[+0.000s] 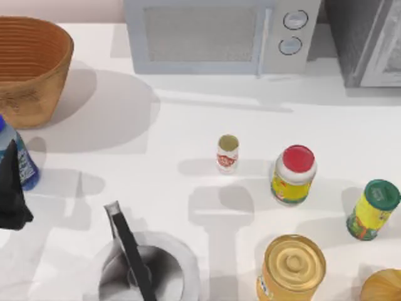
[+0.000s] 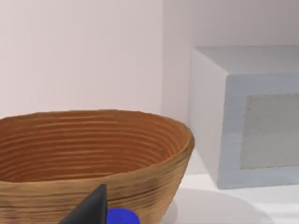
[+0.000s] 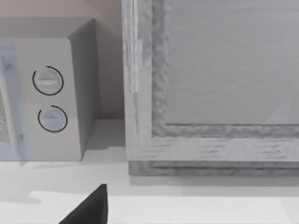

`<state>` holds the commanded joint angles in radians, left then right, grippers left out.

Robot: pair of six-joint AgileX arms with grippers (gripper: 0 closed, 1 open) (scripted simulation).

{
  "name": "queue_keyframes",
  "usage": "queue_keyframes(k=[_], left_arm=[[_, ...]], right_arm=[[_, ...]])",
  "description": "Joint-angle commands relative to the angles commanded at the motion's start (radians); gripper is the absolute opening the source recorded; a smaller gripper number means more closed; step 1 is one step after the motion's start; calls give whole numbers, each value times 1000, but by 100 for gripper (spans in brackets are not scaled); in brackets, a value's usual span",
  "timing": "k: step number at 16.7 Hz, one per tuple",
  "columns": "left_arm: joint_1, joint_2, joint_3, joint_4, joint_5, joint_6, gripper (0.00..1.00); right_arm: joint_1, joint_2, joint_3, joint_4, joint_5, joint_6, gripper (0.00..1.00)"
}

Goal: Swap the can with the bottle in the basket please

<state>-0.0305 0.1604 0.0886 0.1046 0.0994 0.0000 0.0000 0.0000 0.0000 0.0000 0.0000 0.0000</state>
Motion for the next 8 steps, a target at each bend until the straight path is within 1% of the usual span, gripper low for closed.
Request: queue_keyframes(k=[2,4,8], left_arm=[[18,-95,-52,-61,-58,0,100],[28,-149,-82,-97,-92,0,100],[30,-160,-89,-105,-99,0,100]], right_arm=[[0,0,0,0,0,0,100],[0,0,0,0,0,0,100],[0,0,0,0,0,0,100]])
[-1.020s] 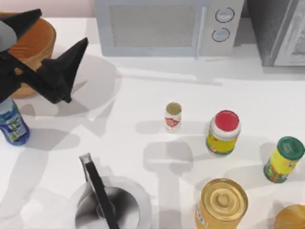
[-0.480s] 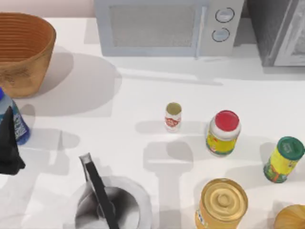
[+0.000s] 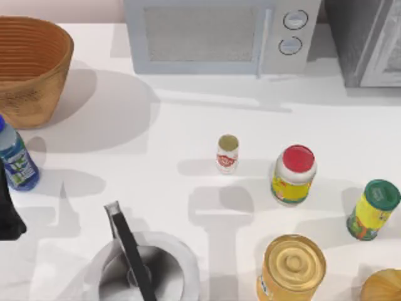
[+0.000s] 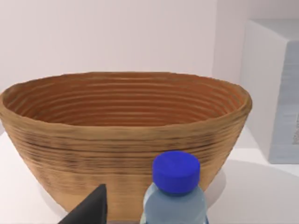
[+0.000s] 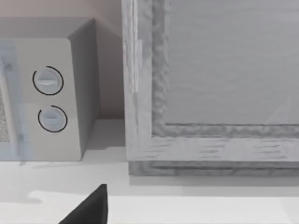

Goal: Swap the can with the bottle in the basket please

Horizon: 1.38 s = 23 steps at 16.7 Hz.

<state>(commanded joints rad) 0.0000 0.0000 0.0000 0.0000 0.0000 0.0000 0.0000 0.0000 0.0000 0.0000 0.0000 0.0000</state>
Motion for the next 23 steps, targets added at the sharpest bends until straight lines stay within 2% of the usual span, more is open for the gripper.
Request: queue_keyframes(k=[5,9,23], left_arm=[[1,36,6,34,3,1,100],[14,228,17,207,18,8,100],[80,1467,41,1170,109,38,100]], right_arm=[[0,0,0,0,0,0,100],[0,0,0,0,0,0,100],[0,0,0,0,0,0,100]])
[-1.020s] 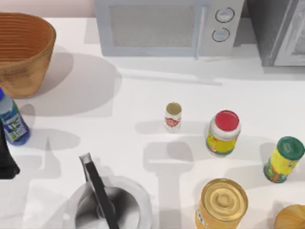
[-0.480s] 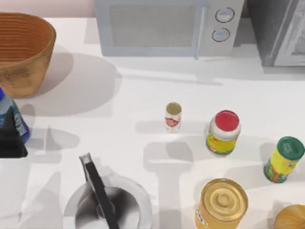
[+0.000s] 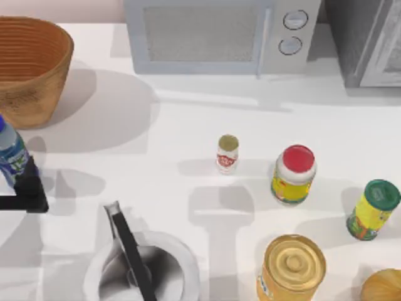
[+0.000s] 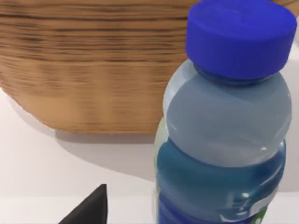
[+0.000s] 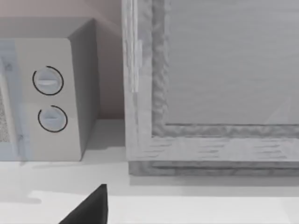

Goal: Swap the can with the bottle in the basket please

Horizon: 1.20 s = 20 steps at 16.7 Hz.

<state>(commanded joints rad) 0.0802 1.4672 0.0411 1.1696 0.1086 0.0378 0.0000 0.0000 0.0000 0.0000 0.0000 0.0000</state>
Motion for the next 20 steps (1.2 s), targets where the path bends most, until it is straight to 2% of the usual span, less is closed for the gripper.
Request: queue_keyframes(k=[5,13,20], left_arm=[[13,216,12,174,15,7,100],[9,242,24,186,13,6,100],[-14,447,211,206,-8,-1,100]], right_arm=[[0,0,0,0,0,0,100],[0,0,0,0,0,0,100],[0,0,0,0,0,0,100]])
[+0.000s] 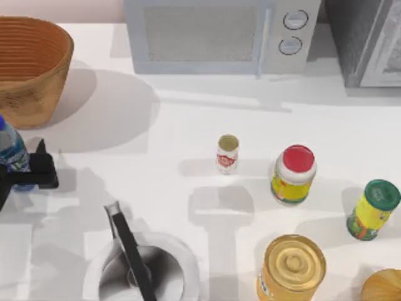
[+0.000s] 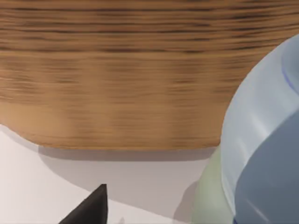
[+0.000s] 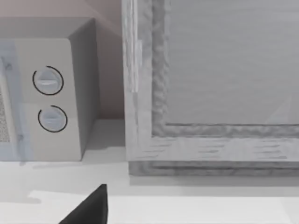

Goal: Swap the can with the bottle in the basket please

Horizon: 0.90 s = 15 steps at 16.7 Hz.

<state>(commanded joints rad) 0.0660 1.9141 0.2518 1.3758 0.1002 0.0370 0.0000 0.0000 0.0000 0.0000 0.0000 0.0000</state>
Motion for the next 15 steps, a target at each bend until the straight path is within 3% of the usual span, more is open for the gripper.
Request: queue_keyframes(k=[5,15], left_arm=[[-4,29,27,3,-3,-1,100],[-4,29,27,3,-3,-1,25]], right_arm=[[0,0,0,0,0,0,100],[0,0,0,0,0,0,100]])
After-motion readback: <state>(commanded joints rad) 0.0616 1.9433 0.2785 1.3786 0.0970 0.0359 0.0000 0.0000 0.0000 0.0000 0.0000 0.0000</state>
